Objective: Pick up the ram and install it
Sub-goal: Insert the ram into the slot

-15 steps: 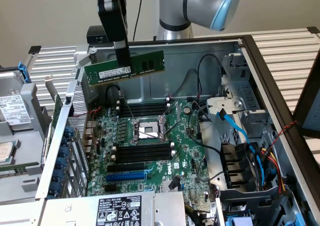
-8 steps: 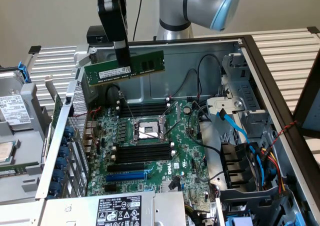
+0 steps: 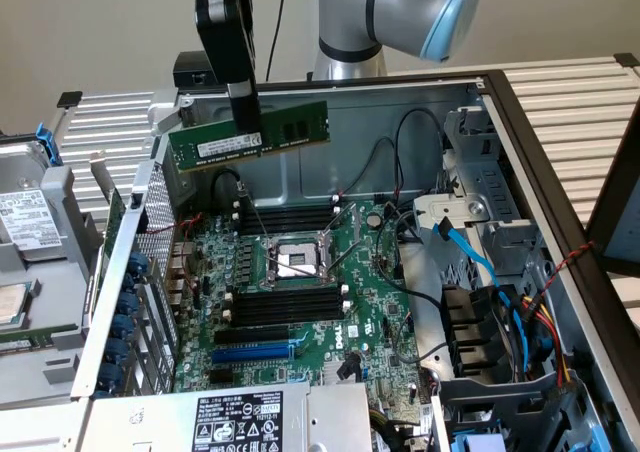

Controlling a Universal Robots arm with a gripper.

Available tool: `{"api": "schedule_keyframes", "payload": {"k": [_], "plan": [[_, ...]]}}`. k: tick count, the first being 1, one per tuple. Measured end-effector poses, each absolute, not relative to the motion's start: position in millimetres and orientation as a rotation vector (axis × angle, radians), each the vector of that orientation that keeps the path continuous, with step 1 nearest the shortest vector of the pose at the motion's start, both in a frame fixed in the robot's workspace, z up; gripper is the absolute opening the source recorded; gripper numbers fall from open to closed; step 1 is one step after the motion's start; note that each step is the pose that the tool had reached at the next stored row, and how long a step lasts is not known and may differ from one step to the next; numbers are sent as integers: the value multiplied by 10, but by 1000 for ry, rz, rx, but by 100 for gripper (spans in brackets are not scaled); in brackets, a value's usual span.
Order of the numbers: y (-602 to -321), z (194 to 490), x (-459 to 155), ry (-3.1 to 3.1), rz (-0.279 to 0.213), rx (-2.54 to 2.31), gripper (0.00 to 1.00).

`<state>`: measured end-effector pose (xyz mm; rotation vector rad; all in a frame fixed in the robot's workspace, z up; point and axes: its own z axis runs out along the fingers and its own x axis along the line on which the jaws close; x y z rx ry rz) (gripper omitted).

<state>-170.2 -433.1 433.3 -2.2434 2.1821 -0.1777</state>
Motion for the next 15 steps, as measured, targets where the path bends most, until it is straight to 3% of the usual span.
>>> {"api": "schedule_keyframes", "payload": {"k": [15], "plan": [[-4302,4172,-1690,2245,-126,-2153,12]]}}
